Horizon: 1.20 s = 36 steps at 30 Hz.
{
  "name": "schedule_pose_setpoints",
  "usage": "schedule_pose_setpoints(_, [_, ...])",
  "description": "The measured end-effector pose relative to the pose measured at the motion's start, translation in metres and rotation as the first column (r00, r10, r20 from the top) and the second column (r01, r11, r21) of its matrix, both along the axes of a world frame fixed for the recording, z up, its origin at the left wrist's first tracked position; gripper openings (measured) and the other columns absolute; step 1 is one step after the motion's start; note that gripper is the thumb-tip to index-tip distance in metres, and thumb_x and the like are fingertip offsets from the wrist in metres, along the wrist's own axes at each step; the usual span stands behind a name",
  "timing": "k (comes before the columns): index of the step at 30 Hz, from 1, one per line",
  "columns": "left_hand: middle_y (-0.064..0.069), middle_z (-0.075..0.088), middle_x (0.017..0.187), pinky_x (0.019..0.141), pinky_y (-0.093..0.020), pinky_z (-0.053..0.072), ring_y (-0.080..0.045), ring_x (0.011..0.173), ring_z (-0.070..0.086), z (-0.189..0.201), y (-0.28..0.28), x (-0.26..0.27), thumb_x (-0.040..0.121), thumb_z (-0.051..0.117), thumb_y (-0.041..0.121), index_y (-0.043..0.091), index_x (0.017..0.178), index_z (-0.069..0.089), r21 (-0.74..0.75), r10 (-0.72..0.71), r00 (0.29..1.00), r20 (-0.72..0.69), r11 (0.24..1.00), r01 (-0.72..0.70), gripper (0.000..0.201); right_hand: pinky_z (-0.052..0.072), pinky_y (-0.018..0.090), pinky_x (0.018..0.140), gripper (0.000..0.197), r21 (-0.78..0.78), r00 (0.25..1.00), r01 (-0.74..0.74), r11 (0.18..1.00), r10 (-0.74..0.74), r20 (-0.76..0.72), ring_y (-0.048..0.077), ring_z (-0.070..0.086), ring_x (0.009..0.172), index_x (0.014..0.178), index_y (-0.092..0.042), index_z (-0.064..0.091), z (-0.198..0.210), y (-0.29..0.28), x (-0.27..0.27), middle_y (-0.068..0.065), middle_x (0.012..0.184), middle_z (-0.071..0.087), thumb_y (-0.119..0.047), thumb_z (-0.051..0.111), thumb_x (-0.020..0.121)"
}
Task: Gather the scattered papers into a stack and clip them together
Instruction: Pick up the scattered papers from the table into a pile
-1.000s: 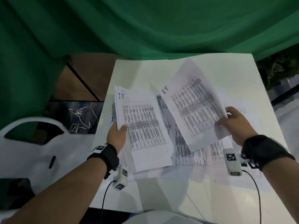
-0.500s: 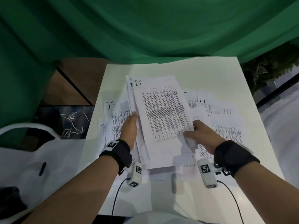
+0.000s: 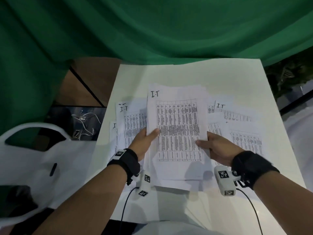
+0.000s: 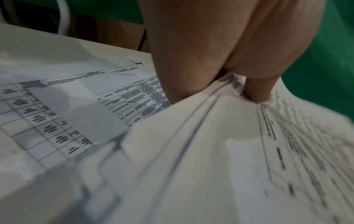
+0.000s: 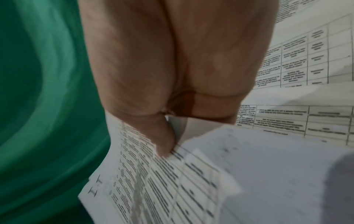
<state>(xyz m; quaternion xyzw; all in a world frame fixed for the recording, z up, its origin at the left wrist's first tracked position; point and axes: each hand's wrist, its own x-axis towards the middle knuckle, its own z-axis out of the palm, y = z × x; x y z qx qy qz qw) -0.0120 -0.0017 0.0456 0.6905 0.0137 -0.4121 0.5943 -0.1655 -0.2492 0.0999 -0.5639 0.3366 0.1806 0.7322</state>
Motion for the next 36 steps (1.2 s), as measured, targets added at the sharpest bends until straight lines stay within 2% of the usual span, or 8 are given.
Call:
schedule_pose_setpoints(5, [-0.001,0.075,0.111,0.082,-0.035,0.053,-0.018,0.090,0.069,-0.026,0.023,0.005,0.101,0.059,0.055,0.019,0.128,0.069,0.198,0.311,0.949,0.053,0.928,-0.315,0.047,0.050,0.044,0.110,0.027,-0.105,0.999,0.046,0.993,-0.047,-0.006,0.028,0.071,0.117,0.128,-0.006,0.065,-0.018,-0.003,-0.001,0.013,0.124,0.077,-0.006,0.066,0.101])
schedule_pose_setpoints(11, [-0.016,0.033,0.156,0.108,-0.055,0.047,-0.042,0.140,0.041,-0.068,0.077,0.007,0.084,0.082,0.041,0.027,0.154,0.035,0.788,0.050,0.959,0.277,0.560,-0.257,0.085,0.051,0.038,0.095,0.025,-0.147,0.999,0.043,0.988,-0.047,-0.021,0.028,0.069,0.107,0.126,-0.006,0.064,-0.023,-0.002,0.000,0.015,0.120,0.074,-0.009,0.066,0.101])
schedule_pose_setpoints(15, [-0.020,0.039,0.151,0.089,-0.051,0.059,-0.044,0.112,0.063,-0.077,0.093,0.008,0.088,0.081,0.018,0.027,0.157,0.021,0.708,0.070,0.973,0.220,0.675,-0.209,0.091,0.049,0.044,0.109,0.025,-0.139,0.999,0.019,0.990,-0.024,-0.034,0.032,0.068,0.119,0.127,-0.006,0.065,-0.027,0.001,0.002,0.016,0.125,0.075,-0.007,0.064,0.102])
schedule_pose_setpoints(19, [-0.011,0.069,0.100,0.066,-0.034,0.055,-0.026,0.072,0.064,-0.076,0.098,0.015,0.095,0.065,0.008,0.026,0.158,0.029,0.656,0.043,0.975,0.218,0.733,-0.179,0.074,0.051,0.039,0.105,0.025,-0.132,0.999,0.016,0.991,-0.021,-0.032,0.024,0.071,0.112,0.128,-0.007,0.065,-0.024,0.006,0.005,0.010,0.120,0.077,-0.005,0.062,0.103])
schedule_pose_setpoints(22, [-0.016,0.071,0.112,0.064,-0.029,0.048,-0.026,0.074,0.064,-0.075,0.098,0.018,0.096,0.052,0.009,0.024,0.157,0.041,0.596,0.071,0.974,0.216,0.780,-0.189,0.063,0.049,0.043,0.109,0.027,-0.156,0.999,0.004,0.988,-0.010,-0.034,0.026,0.070,0.114,0.129,-0.008,0.064,-0.025,0.006,0.007,0.011,0.123,0.076,-0.007,0.063,0.103])
schedule_pose_setpoints(26, [-0.029,0.057,0.143,0.085,-0.058,0.058,-0.056,0.116,0.062,-0.072,0.098,0.027,0.097,0.049,0.010,0.024,0.166,0.025,0.513,0.263,0.941,0.213,0.790,-0.336,0.074,0.052,0.039,0.100,0.024,-0.166,1.000,-0.015,0.986,0.010,-0.029,0.023,0.071,0.109,0.127,-0.009,0.065,-0.023,0.004,0.007,0.009,0.120,0.077,-0.009,0.063,0.103])
schedule_pose_setpoints(31, [-0.010,0.065,0.107,0.082,-0.037,0.047,-0.043,0.106,0.064,-0.044,0.099,0.028,0.097,0.043,0.003,0.016,0.117,0.061,0.447,0.374,0.878,0.301,0.758,-0.476,0.030,0.052,0.053,0.104,0.025,-0.199,0.999,-0.013,0.980,0.007,-0.033,0.035,0.066,0.107,0.126,-0.007,0.066,-0.028,-0.003,0.003,0.024,0.121,0.070,-0.013,0.066,0.102])
schedule_pose_setpoints(36, [-0.011,0.067,0.110,0.085,-0.037,0.045,-0.039,0.105,0.064,-0.025,0.110,0.032,0.100,0.048,0.024,0.011,0.118,0.062,0.340,0.481,0.760,0.437,0.694,-0.634,0.027,0.052,0.043,0.086,0.026,-0.224,0.998,0.034,0.974,-0.043,-0.038,0.029,0.064,0.093,0.127,-0.005,0.063,-0.030,-0.013,-0.002,0.015,0.106,0.070,-0.011,0.066,0.102])
